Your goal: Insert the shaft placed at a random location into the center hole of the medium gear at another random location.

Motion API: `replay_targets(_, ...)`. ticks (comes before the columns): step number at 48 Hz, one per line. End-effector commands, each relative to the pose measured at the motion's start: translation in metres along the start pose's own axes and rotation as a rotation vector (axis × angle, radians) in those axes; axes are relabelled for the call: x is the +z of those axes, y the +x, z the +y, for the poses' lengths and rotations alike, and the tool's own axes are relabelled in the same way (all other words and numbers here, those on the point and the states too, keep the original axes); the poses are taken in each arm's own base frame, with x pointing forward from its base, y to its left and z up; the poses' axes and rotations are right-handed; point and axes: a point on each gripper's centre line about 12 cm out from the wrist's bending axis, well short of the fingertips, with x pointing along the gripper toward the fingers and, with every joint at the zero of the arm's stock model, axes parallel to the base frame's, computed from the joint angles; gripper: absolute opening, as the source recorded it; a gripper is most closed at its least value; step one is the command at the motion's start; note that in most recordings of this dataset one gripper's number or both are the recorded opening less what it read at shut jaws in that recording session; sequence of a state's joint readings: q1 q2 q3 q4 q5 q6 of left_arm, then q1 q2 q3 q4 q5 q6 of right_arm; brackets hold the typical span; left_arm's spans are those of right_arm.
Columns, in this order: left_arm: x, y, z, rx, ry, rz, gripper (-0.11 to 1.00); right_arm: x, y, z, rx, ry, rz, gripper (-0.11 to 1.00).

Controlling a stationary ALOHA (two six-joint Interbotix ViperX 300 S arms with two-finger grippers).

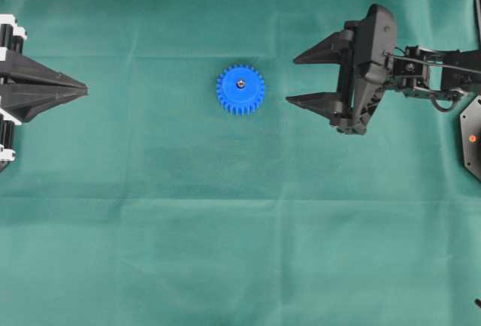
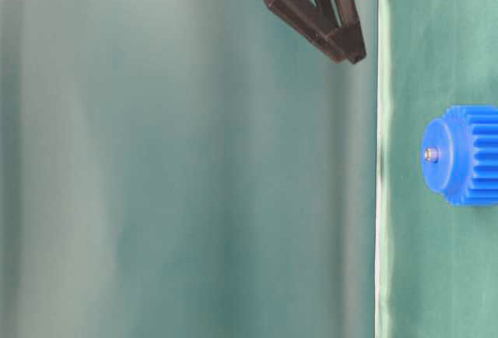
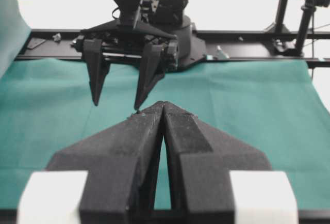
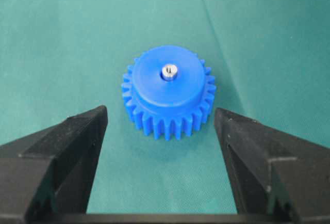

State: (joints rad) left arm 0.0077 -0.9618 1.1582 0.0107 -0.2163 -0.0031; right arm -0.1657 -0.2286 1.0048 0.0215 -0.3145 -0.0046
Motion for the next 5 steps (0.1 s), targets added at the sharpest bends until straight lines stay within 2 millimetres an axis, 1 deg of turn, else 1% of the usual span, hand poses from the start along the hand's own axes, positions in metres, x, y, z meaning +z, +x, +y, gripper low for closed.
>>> replay_targets(1,0.0076,0.0015,0.0003,0.001,0.000,-0.025,0.00,0.0088,-0.0030,0.0005,0.001,-0.007,-0.032,0.84)
replay_targets(5,0.0076,0.0015,0.0003,0.001,0.002,-0.025,0.00,0.0088,-0.0030,0.0006,0.002,-0.008,-0.032,0.84)
